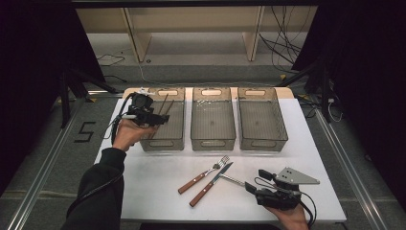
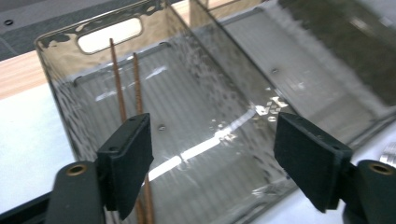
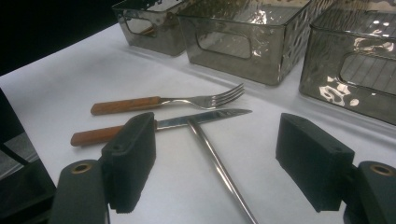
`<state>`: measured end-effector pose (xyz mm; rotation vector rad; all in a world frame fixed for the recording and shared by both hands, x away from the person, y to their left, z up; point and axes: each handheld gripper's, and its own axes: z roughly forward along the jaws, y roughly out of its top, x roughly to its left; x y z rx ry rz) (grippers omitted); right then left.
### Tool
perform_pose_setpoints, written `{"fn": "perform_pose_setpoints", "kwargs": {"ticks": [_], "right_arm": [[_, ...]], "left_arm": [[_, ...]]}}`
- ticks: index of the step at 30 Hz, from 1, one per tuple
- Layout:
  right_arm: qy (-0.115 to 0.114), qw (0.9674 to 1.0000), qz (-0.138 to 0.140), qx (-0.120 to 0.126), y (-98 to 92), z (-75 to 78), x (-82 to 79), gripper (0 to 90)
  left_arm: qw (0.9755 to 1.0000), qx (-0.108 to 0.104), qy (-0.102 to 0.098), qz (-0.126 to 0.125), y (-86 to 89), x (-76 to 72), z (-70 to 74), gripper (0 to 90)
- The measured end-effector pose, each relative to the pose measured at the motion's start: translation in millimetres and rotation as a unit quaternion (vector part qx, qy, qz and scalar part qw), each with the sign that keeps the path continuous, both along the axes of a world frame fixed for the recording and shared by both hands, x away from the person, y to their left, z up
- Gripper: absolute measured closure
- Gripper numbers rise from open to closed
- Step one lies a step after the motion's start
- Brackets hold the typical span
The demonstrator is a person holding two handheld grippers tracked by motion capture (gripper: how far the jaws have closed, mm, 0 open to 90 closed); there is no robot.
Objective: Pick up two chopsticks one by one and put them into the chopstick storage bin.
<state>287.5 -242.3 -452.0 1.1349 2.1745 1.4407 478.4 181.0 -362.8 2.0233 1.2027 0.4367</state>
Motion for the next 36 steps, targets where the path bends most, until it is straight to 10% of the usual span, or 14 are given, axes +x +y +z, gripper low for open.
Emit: {"fn": "perform_pose_setpoints", "kwargs": {"ticks": [13,36], "right_arm": [[-0.001,1.0000,0.001,0.000,0.4,0.0,0.0,29.2],[-0.002,1.0000,0.002,0.000,-1.1,-0.7,0.7,29.2]], "left_arm": [[0.9975,-0.062,-0.022,-0.028,1.1,-46.4,-10.9,18.1],[0.9924,-0.097,-0.033,-0.069,-2.4,-98.7,-43.0,16.6]]}}
